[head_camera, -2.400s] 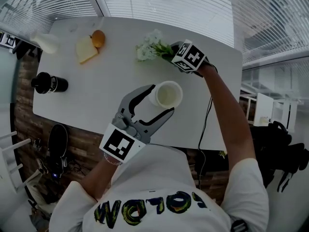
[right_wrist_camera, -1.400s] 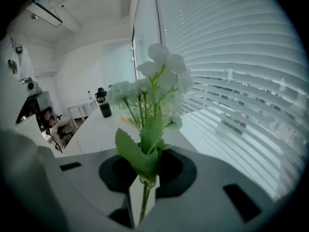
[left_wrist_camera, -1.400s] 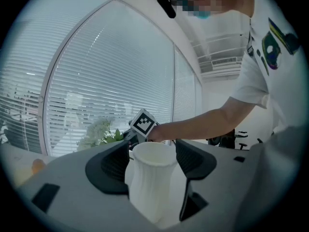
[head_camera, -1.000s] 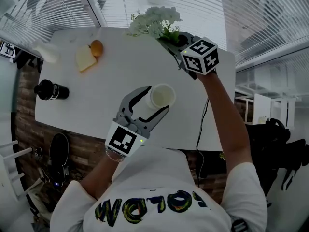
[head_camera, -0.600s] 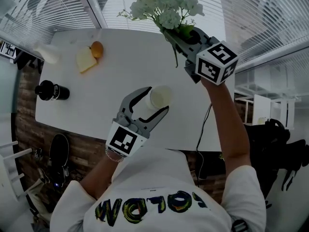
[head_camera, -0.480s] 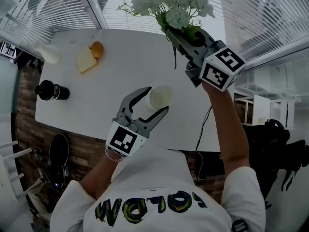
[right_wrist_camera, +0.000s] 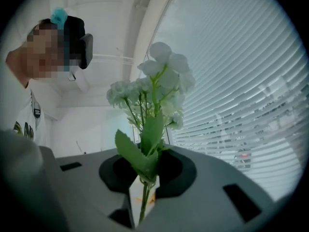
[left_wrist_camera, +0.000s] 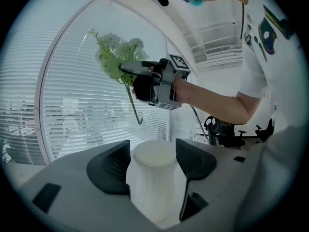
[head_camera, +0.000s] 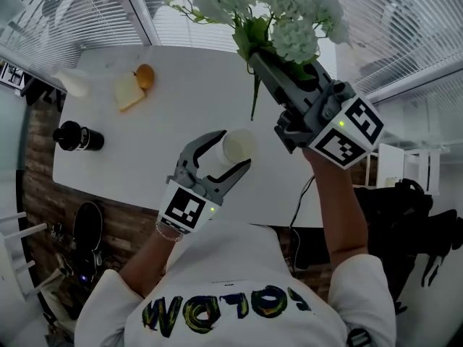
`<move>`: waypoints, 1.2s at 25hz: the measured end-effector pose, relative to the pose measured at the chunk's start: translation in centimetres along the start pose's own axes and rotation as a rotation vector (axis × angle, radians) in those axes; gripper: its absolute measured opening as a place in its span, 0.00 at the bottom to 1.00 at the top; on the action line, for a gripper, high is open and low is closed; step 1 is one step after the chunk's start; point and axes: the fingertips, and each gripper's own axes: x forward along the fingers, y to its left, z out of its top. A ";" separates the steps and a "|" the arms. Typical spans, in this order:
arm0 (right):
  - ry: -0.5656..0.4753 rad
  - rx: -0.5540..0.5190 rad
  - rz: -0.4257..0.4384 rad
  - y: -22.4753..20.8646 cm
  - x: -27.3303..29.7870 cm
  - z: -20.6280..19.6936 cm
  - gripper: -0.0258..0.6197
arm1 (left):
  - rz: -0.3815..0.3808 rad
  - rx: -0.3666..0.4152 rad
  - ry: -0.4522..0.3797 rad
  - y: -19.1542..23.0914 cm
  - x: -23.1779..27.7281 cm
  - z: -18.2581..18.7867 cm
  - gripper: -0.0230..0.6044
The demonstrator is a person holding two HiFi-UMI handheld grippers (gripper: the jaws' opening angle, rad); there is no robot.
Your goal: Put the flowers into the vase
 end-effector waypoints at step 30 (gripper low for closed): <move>-0.039 0.151 -0.137 1.4 -2.9 -5.5 0.15 | -0.010 -0.027 0.028 1.6 -0.2 1.2 0.52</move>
